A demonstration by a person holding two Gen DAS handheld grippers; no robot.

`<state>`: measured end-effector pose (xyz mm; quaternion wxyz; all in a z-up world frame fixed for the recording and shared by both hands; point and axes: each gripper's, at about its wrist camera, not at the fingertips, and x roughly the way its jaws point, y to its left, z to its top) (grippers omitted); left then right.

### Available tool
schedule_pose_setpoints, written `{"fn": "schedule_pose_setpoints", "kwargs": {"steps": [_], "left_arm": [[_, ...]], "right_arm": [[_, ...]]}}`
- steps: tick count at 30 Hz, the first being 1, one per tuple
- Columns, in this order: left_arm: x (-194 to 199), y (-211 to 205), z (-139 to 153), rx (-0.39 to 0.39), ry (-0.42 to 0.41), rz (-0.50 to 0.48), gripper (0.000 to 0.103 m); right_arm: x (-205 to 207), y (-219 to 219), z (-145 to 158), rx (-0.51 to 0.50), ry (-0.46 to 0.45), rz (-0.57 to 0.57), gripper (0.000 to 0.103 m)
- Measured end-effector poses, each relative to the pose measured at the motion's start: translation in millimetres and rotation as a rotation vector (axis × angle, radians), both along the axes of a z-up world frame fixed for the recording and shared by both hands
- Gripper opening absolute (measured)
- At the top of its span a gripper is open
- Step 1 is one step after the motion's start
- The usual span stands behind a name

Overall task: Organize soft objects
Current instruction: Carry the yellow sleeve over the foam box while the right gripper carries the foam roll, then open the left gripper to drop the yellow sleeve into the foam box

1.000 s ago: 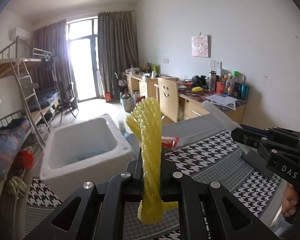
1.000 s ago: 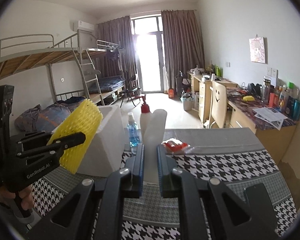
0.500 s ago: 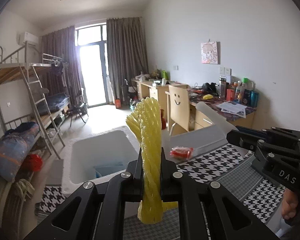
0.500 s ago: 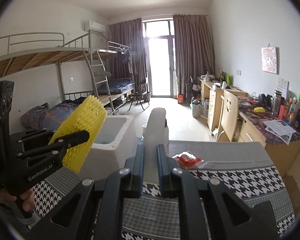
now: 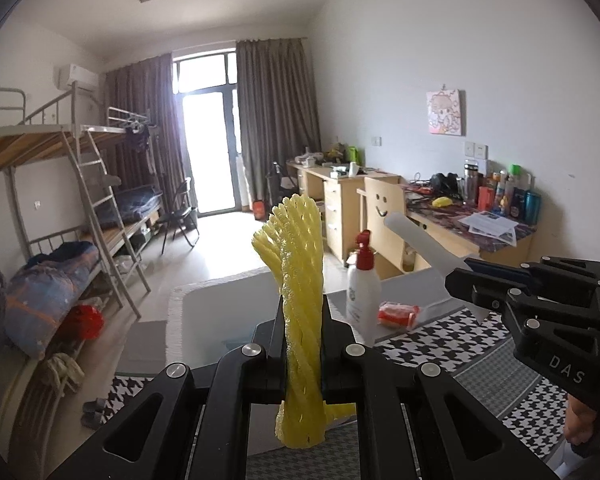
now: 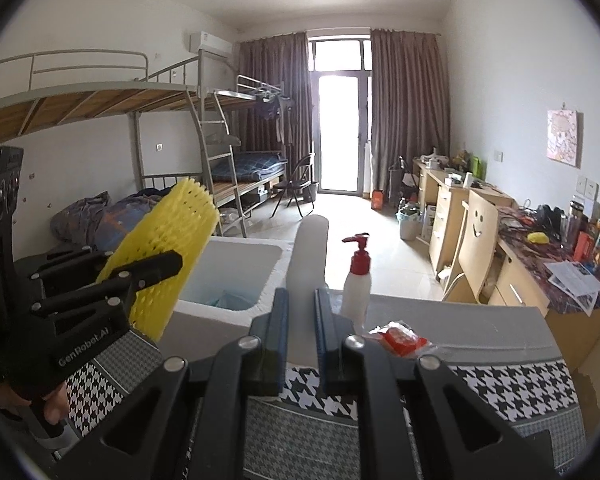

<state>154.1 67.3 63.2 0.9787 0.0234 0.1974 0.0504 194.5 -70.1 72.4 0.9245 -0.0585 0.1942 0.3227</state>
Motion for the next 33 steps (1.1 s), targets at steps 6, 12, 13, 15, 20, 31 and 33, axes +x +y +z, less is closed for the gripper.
{"fn": "schedule_pose_setpoints", "kwargs": {"steps": [6, 12, 13, 15, 20, 31, 33], "left_arm": [[3.9, 7.7, -2.9, 0.004, 0.008, 0.034, 0.011], [15.9, 17.1, -9.2, -0.008, 0.033, 0.060, 0.011], [16.5, 18.8, -9.5, -0.010, 0.034, 0.059, 0.011], [19.2, 21.8, -10.5, -0.009, 0.034, 0.061, 0.011], [27.7, 28.5, -12.0, -0.028, 0.045, 0.060, 0.011], [45.4, 50.5, -25.2, -0.084, 0.112, 0.052, 0.059], [42.6, 53.8, -24.8, -0.091, 0.103, 0.062, 0.064]], "right_arm": [[3.1, 13.5, 0.9, -0.011, -0.004, 0.031, 0.015], [10.4, 23.6, -1.9, -0.007, 0.003, 0.049, 0.015], [12.7, 25.2, -1.8, -0.008, 0.008, 0.052, 0.015], [16.8, 29.5, -3.9, -0.012, 0.024, 0.061, 0.015], [20.9, 35.1, -4.0, -0.024, 0.030, 0.063, 0.015], [26.1, 49.1, -2.7, -0.043, 0.026, 0.067, 0.015], [27.6, 52.0, -4.5, -0.048, 0.032, 0.071, 0.015]]}}
